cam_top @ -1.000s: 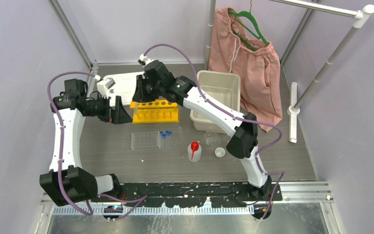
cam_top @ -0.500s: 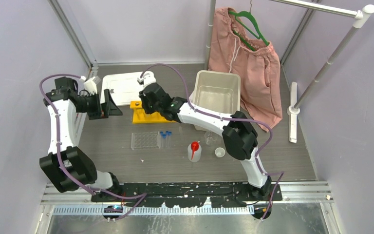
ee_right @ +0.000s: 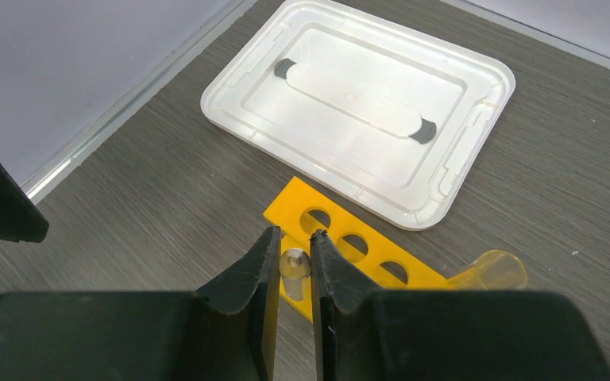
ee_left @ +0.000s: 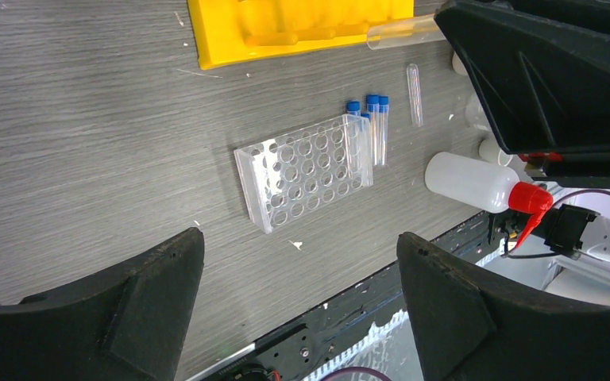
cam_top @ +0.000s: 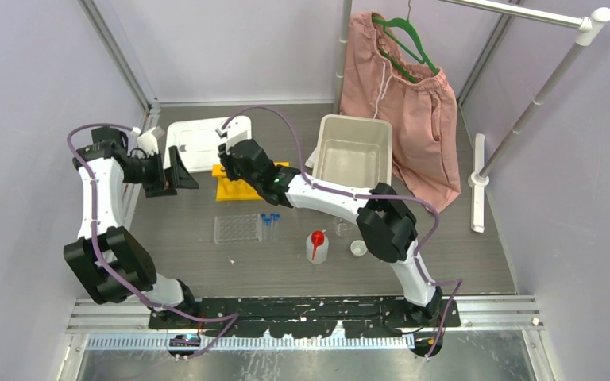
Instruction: Organize the chemistry lab equipment
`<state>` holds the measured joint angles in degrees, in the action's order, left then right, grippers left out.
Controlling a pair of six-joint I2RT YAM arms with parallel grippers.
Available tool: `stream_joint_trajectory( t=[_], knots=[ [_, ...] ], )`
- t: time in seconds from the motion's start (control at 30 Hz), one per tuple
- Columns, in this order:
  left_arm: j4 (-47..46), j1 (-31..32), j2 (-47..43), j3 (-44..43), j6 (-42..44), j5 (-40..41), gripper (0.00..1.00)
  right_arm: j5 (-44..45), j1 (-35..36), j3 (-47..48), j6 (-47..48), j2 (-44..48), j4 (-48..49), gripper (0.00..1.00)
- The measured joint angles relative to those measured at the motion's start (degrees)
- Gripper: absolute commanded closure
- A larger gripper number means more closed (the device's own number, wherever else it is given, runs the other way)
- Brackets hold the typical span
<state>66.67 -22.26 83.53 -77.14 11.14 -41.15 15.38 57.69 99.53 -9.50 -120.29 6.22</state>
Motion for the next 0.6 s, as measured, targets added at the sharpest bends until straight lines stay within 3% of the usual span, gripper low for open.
stream_joint_trajectory(
  t=[0.6],
  knots=[
    [0.0, 0.0, 0.0, 0.0, 0.0, -0.1, 0.11, 1.6, 0.1, -1.8, 4.7, -3.4, 3.4, 0.99]
  ],
)
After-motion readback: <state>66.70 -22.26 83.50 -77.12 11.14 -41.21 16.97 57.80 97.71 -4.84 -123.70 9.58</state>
